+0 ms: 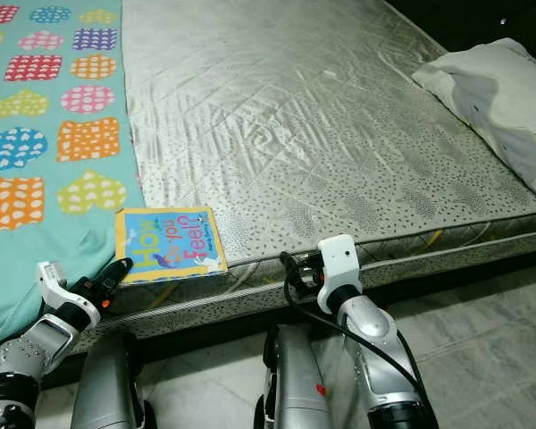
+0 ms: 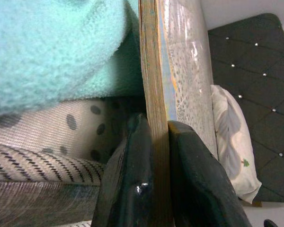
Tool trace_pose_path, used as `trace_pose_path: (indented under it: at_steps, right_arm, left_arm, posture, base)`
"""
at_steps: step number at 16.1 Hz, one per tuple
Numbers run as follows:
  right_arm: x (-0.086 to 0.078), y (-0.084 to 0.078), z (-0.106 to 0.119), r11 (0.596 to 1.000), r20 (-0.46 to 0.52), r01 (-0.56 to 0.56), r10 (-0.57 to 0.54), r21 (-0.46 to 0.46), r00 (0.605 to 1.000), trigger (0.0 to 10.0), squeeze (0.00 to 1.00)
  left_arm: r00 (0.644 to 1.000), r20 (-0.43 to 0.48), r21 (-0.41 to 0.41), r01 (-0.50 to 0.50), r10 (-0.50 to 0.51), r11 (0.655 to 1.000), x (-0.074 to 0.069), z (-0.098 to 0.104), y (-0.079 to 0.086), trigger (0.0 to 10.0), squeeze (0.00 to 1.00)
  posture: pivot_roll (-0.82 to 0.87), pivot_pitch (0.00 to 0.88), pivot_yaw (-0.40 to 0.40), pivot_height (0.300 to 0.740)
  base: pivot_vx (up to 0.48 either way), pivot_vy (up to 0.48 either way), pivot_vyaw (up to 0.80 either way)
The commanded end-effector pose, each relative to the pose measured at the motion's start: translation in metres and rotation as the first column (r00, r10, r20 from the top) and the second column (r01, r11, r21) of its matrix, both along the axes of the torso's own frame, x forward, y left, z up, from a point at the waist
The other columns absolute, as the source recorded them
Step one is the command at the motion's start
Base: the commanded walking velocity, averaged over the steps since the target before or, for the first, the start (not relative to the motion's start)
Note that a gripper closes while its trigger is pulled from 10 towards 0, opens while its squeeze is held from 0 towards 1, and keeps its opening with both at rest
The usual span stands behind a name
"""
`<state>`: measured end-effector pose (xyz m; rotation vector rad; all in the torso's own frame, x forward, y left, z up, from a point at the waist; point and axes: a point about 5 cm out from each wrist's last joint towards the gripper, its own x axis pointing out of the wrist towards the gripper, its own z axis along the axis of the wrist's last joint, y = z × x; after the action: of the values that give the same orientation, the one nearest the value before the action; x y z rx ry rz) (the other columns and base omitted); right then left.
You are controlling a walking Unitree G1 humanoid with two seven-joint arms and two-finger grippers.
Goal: Clean up the room
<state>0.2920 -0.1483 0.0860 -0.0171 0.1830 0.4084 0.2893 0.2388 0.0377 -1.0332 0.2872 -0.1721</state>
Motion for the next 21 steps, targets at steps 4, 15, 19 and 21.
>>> trace_pose_path:
  at_steps: [4, 15, 19, 21]
  right_arm:
    - [-0.01, 0.006, -0.004, 0.989, -0.064, -0.142, 0.145, 0.051, 0.987, 10.0, 0.0]
    - [0.011, 0.007, -0.005, 0.994, -0.045, 0.043, -0.038, 0.101, 0.998, 10.0, 0.0]
    - [0.01, 0.011, -0.004, 0.965, -0.066, 0.139, -0.128, 0.22, 0.99, 10.0, 0.0]
    - [0.01, 0.017, 0.0, 0.951, -0.063, 0.111, -0.097, 0.288, 0.993, 10.0, 0.0]
  left_arm:
    - [0.999, 0.031, 0.051, -0.043, 0.041, 0.998, -0.002, 0.003, 0.011, 0.0, 0.0]
    - [0.906, 0.423, 0.154, -0.037, -0.032, 0.987, 0.0, 0.082, -0.023, 0.0, 0.0]
    - [0.9, 0.421, 0.258, -0.004, -0.109, 0.966, -0.022, 0.084, -0.059, 0.0, 0.0]
    - [0.916, 0.364, 0.254, 0.075, -0.167, 0.964, -0.036, 0.068, -0.078, 0.0, 0.0]
  posture:
    - [-0.14, 0.085, -0.096, 0.541]
    - [-0.09, 0.0, -0.04, 0.541]
    - [-0.07, 0.0, -0.024, 0.541]
    - [-0.08, 0.0, -0.028, 0.541]
  base:
    - [0.0, 0.0, 0.0]
    - [0.0, 0.0, 0.0]
    - [0.0, 0.0, 0.0]
    - [0.0, 0.0, 0.0]
